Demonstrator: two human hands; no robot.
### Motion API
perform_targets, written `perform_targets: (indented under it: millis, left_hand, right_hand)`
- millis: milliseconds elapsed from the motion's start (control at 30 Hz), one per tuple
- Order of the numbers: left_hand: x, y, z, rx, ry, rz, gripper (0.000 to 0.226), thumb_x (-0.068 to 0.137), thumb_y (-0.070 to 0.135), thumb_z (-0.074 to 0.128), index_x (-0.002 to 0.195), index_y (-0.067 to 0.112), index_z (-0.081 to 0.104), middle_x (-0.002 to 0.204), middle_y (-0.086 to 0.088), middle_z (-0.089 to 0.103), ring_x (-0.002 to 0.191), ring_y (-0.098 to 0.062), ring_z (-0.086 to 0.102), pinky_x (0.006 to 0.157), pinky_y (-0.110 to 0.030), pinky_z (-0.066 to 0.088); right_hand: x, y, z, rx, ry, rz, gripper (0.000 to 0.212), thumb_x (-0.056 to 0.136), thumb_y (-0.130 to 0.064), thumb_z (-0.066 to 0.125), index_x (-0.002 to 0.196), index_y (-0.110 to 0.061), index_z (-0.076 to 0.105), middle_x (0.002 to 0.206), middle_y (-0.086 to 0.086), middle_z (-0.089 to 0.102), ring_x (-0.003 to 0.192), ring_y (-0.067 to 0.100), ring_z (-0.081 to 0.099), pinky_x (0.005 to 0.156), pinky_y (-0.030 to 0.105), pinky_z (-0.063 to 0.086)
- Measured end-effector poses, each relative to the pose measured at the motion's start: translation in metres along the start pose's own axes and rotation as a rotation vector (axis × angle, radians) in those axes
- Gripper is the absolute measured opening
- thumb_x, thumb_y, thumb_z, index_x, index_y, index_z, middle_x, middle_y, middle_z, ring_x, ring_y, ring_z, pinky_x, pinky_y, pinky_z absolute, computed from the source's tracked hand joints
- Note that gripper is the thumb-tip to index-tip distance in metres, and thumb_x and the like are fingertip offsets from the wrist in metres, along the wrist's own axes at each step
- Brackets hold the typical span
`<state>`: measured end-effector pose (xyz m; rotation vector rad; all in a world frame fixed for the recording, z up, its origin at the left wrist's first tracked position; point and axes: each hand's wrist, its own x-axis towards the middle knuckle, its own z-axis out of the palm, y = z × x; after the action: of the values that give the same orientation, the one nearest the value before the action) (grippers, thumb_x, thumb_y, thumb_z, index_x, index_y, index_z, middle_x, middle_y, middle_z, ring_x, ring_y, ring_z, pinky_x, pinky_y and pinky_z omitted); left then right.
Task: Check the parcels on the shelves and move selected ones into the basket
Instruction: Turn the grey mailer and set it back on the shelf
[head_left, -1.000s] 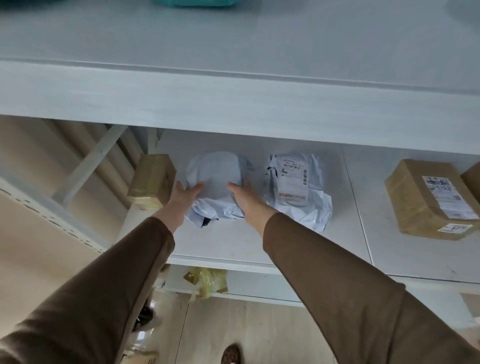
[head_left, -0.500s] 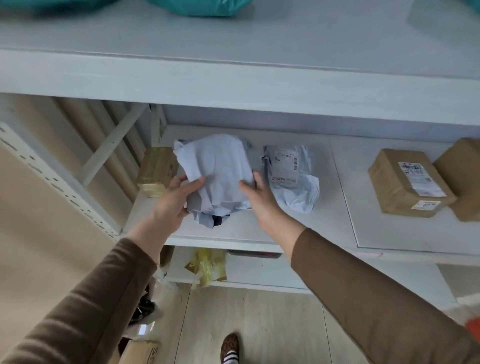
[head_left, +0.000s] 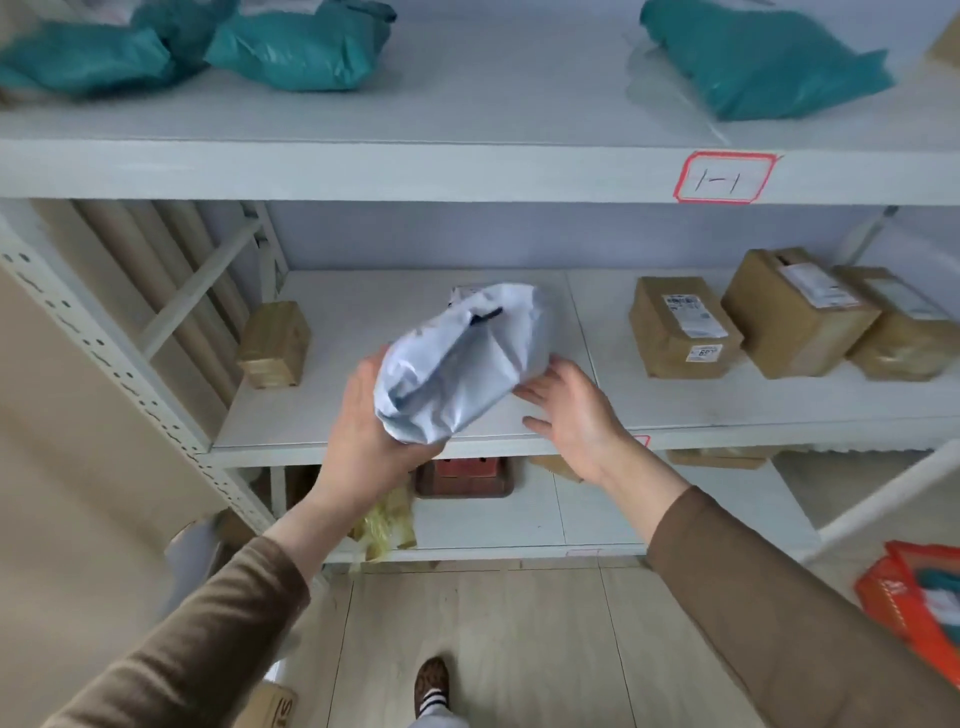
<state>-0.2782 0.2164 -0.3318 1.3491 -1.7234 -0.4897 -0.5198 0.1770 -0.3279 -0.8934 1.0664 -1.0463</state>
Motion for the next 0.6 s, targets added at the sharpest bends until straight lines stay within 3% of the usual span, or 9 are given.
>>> perform_targets:
  millis: [100,167,233,300,367,400,500,567,600]
  left_hand:
    - [-0.003,-0.001,0.0,0.545,0.103,0.61,0.064,0.09,0.024,0.077,0.143,0.01,0.045,0.147,-0.015,0.053,0.113,-0.037,0.057,0.094,-0.049,0.049]
    - [-0.004,0.001,0.002,0.591,0.179,0.799,0.066,0.086,0.013,0.08,0.142,0.013,0.045,0.15,-0.013,0.048,0.107,-0.038,0.055,0.091,-0.048,0.048]
    - [-0.003,-0.003,0.003,0.606,0.208,0.88,0.067,0.084,0.005,0.08,0.141,0.016,0.046,0.15,-0.01,0.044,0.106,-0.035,0.05,0.091,-0.047,0.045]
    - [-0.001,-0.01,0.002,0.645,0.21,0.926,0.073,0.08,-0.003,0.08,0.141,0.018,0.046,0.15,-0.009,0.043,0.107,-0.034,0.047,0.094,-0.047,0.042]
    - [0.004,-0.017,0.001,0.656,0.182,0.935,0.075,0.08,-0.006,0.078,0.142,0.019,0.045,0.152,-0.007,0.042,0.111,-0.033,0.047,0.098,-0.047,0.041]
    - [0.006,-0.019,0.001,0.657,0.163,0.933,0.078,0.08,-0.009,0.074,0.145,0.019,0.042,0.154,-0.008,0.041,0.114,-0.033,0.047,0.099,-0.048,0.041]
    - [0.009,-0.036,0.0,0.661,0.086,0.701,0.101,0.073,-0.02,0.055,0.159,0.02,0.022,0.164,-0.016,0.028,0.14,-0.041,0.036,0.113,-0.056,0.035]
    - [0.011,-0.053,-0.005,0.513,0.065,0.292,0.105,0.079,-0.014,0.059,0.165,0.023,0.01,0.171,-0.015,0.013,0.155,-0.039,0.019,0.122,-0.06,0.026]
    - [0.012,-0.06,-0.009,0.324,0.032,0.034,0.103,0.087,-0.009,0.063,0.165,0.028,0.008,0.173,-0.011,0.011,0.158,-0.034,0.016,0.125,-0.058,0.023]
  right_hand:
    - [-0.009,0.0,-0.022,0.318,-0.215,0.232,0.074,0.097,-0.071,0.039,0.155,-0.026,0.046,0.157,0.007,0.051,0.149,0.033,0.042,0.125,0.063,0.018]
    - [-0.02,-0.001,-0.033,0.396,-0.284,0.268,0.095,0.089,-0.087,0.037,0.159,-0.024,0.039,0.163,0.013,0.042,0.151,0.038,0.038,0.125,0.063,0.018]
    - [-0.031,-0.008,-0.041,0.341,-0.285,0.273,0.099,0.084,-0.091,0.036,0.152,-0.02,0.051,0.155,0.014,0.052,0.143,0.036,0.05,0.119,0.059,0.033]
    - [-0.041,-0.017,-0.042,0.2,-0.278,0.25,0.092,0.084,-0.083,0.043,0.143,-0.014,0.06,0.137,0.013,0.068,0.123,0.03,0.068,0.098,0.047,0.055]
    - [-0.042,-0.02,-0.036,0.023,-0.302,0.206,0.075,0.081,-0.066,0.057,0.133,-0.013,0.063,0.112,0.006,0.079,0.092,0.019,0.078,0.066,0.03,0.062]
    - [-0.041,-0.019,-0.03,-0.05,-0.341,0.185,0.071,0.077,-0.058,0.068,0.132,-0.015,0.062,0.112,0.005,0.08,0.091,0.018,0.078,0.065,0.029,0.062]
    - [-0.017,0.001,-0.016,-0.136,-0.35,0.131,0.082,0.07,-0.044,0.088,0.143,-0.021,0.057,0.134,0.007,0.071,0.125,0.029,0.066,0.106,0.05,0.052]
    - [0.004,0.016,-0.002,-0.139,-0.249,0.06,0.084,0.069,-0.047,0.088,0.143,-0.026,0.054,0.137,0.002,0.07,0.133,0.028,0.06,0.119,0.057,0.038]
    - [0.012,0.022,0.008,-0.127,-0.198,0.044,0.085,0.068,-0.047,0.087,0.142,-0.026,0.052,0.136,0.0,0.07,0.132,0.027,0.061,0.118,0.057,0.039]
